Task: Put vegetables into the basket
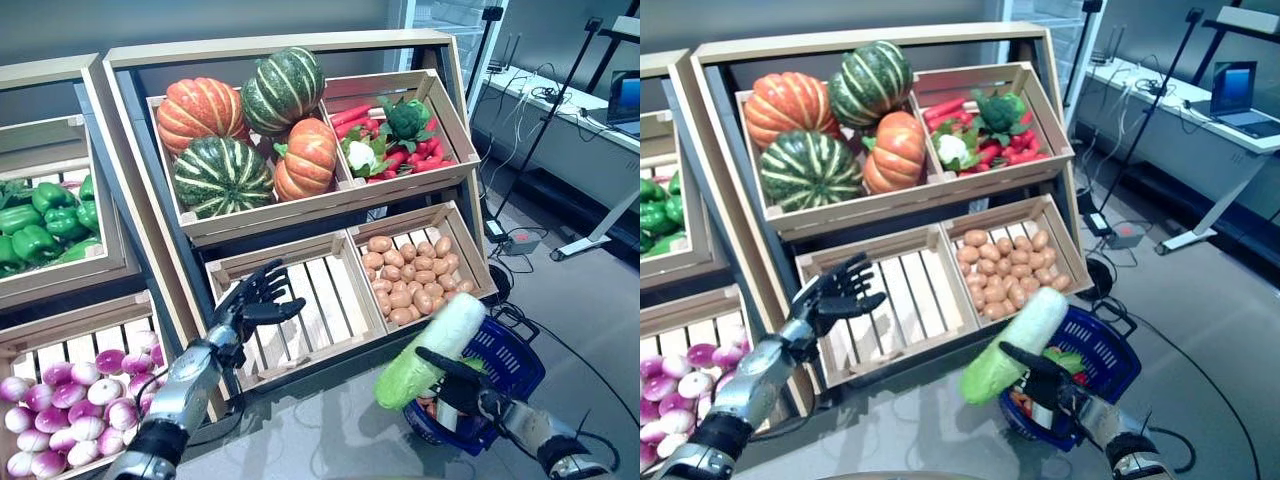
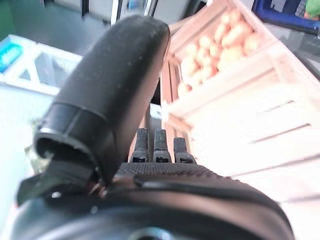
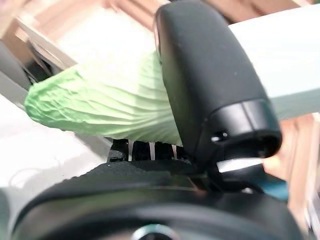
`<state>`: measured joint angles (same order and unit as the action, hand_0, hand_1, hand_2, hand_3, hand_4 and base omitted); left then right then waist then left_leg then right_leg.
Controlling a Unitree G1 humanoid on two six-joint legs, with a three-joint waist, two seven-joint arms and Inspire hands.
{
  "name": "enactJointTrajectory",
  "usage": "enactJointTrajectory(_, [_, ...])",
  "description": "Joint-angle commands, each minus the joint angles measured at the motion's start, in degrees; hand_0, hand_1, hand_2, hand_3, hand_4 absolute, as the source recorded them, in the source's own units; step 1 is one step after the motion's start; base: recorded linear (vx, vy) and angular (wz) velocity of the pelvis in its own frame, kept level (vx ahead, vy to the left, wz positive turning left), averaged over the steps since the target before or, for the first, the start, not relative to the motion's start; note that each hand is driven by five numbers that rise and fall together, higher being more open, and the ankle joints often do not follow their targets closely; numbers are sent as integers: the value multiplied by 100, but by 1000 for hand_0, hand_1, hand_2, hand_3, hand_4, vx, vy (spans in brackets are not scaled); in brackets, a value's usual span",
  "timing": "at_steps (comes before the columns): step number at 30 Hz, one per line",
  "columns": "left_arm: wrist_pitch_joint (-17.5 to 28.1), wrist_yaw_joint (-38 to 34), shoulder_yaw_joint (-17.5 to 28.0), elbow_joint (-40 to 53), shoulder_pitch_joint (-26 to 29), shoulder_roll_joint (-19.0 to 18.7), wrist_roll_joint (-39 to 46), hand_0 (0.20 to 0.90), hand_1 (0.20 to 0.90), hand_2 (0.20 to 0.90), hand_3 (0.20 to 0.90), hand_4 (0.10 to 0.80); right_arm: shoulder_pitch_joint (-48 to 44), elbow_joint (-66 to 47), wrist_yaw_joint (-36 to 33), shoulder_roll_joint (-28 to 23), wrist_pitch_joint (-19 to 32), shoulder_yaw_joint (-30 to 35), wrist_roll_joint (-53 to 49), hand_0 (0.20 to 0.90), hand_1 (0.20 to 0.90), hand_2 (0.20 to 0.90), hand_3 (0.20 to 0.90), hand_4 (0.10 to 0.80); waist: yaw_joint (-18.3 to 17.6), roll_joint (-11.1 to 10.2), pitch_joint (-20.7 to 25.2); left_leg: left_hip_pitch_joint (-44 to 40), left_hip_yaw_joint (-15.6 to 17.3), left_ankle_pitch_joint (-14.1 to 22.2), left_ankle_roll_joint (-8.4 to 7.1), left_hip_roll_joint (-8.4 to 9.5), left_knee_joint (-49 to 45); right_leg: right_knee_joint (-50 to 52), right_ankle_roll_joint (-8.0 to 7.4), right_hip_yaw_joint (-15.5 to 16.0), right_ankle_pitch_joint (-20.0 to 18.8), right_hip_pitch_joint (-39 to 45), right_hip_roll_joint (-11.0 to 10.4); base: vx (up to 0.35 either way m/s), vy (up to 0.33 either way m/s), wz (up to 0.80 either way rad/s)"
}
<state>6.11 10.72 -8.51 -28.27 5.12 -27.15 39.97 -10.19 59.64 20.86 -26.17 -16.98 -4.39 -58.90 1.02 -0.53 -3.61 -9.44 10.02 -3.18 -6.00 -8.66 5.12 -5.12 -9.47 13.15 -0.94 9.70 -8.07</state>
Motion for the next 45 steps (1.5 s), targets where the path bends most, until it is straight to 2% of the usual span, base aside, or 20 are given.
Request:
enactJointTrajectory(1, [892,-97,288,37,541,47,-117,900,900,900,900,800,-749,-15,-347,-232,933,728,-485,300,300,300,300,400,111,-29,-84,-57,71,357,67,52,-12,12,225,186,-110,14,-48,38,-13,0])
enactJointTrajectory(5, [755,-394,176,27,229,326,26,900,900,900,900,800,-903,0,-1128,-335,1377,1122,-670,300,300,300,300,400,201,-23,-186,-70,12,384,73,54,-12,12,251,243,-103,55,-20,52,-25,0])
enactJointTrajectory(7, [717,-414,89,21,80,430,13,900,900,900,900,800,-975,7,-1220,-358,1442,1231,-637,300,300,300,300,400,236,-28,-221,-81,4,388,74,51,-12,12,260,266,-105,70,-13,76,-29,1])
enactJointTrajectory(13, [588,-374,-250,213,-237,405,-23,900,900,900,900,800,-1189,183,-1574,-570,1667,1252,-238,300,300,300,300,400,369,-25,-400,-2,7,339,83,35,-12,56,286,407,-105,64,-15,50,-42,3])
enactJointTrajectory(15, [673,-410,-458,331,-71,272,-92,900,900,900,900,800,-1478,236,-1731,-664,1813,1153,-323,300,300,300,300,400,407,29,-685,323,-14,293,66,22,-327,573,319,468,26,-277,-108,-313,-16,15])
enactJointTrajectory(16, [863,-446,-614,312,205,177,-108,900,900,900,900,800,-1809,362,-1737,-861,1868,1138,-356,300,300,300,300,400,408,105,-1041,708,-24,316,49,2,-721,906,350,507,74,-620,-207,-473,11,9])
enactJointTrajectory(18, [1001,-647,-829,264,653,132,20,900,900,900,900,800,-2249,607,-1723,-1054,1951,1028,-320,300,300,300,300,400,401,200,-1450,1243,-116,352,26,-22,-1231,1288,391,501,141,-1012,-335,-526,23,9])
enactJointTrajectory(20, [1025,-764,-909,319,845,137,80,900,900,900,900,800,-2434,696,-1729,-1128,2025,923,-289,300,300,300,300,400,391,239,-1664,1555,-140,428,7,-54,-1629,1570,419,471,224,-1236,-410,-335,-5,21])
enactJointTrajectory(21, [1045,-876,-960,378,929,114,81,900,900,900,900,800,-2584,742,-1835,-1192,2060,828,-212,300,300,300,300,400,381,261,-1841,1837,-134,617,24,-78,-2146,1985,460,429,359,-1493,-490,-183,-7,14])
enactJointTrajectory(22, [1052,-894,-961,389,940,108,83,900,900,900,900,800,-2616,748,-1840,-1202,2065,814,-224,300,300,300,300,400,374,262,-1855,1915,-128,623,38,-79,-2224,2052,472,423,357,-1569,-506,-218,-1,3])
enactJointTrajectory(23, [1108,-972,-1000,424,969,76,84,900,900,900,900,800,-2717,763,-1846,-1238,2102,754,-374,300,300,300,300,400,368,269,-1971,2206,-155,848,50,-110,-2734,2481,513,374,516,-1830,-595,-184,6,-4])
enactJointTrajectory(25, [1170,-1054,-1068,479,1034,36,71,900,900,900,900,800,-2825,753,-1915,-1289,2133,743,-463,300,300,300,300,400,387,298,-2121,2582,-287,1097,67,-104,-3294,2968,587,328,713,-2087,-701,-178,1,3])
enactJointTrajectory(28, [1236,-1143,-1125,497,1081,-69,129,900,900,900,900,800,-3016,835,-2110,-1416,2189,723,-443,300,300,300,300,400,370,362,-2285,3092,-376,1499,223,-99,-4073,3914,673,164,1030,-2699,-888,-147,15,8])
enactJointTrajectory(30, [1315,-1166,-1139,472,1107,-100,245,900,900,900,900,800,-3219,919,-2203,-1581,2179,744,-409,300,300,300,300,400,335,415,-2421,3399,-426,1946,264,-112,-4770,4693,670,30,1395,-3110,-1000,-132,38,-1])
enactJointTrajectory(31, [1359,-1169,-1142,485,1109,-94,263,900,900,900,900,800,-3294,941,-2223,-1621,2171,745,-441,300,300,300,300,400,327,428,-2471,3567,-395,1889,302,-128,-4923,4847,744,50,1349,-3288,-1056,-56,38,-3])
enactJointTrajectory(33, [1461,-1234,-1165,517,1081,-70,256,900,900,900,900,800,-3382,991,-2264,-1688,2147,763,-443,300,300,300,300,400,315,463,-2552,3756,-471,2228,282,-173,-5415,5362,715,-79,1654,-3529,-1114,-47,15,-1])
enactJointTrajectory(39, [1656,-1200,-1201,597,1052,-94,405,900,900,900,900,800,-3410,1115,-2334,-1929,2032,844,-476,300,300,300,300,400,286,497,-2617,4204,-505,2569,332,-210,-6116,6081,750,-212,1934,-4113,-1250,-51,-8,3])
enactJointTrajectory(40, [1690,-1180,-1216,609,1046,-99,409,900,900,900,900,800,-3386,1123,-2380,-1936,2008,866,-468,688,688,688,688,659,277,500,-2617,4248,-506,2603,331,-214,-6178,6140,751,-225,1955,-4174,-1254,-20,-12,8])
enactJointTrajectory(41, [1697,-1186,-1223,619,1042,-101,410,900,900,900,900,800,-3380,1124,-2385,-1948,1991,877,-468,900,900,900,900,800,275,501,-2617,4261,-505,2613,330,-215,-6204,6163,751,-223,1959,-4195,-1258,-20,-7,7])
enactJointTrajectory(45, [1851,-1242,-1266,713,1019,-143,434,900,900,900,900,800,-3418,1202,-2582,-2077,1824,928,-518,900,900,900,900,800,269,515,-2617,4379,-518,2675,312,-227,-6348,6291,724,-236,1961,-4378,-1288,-33,7,5])
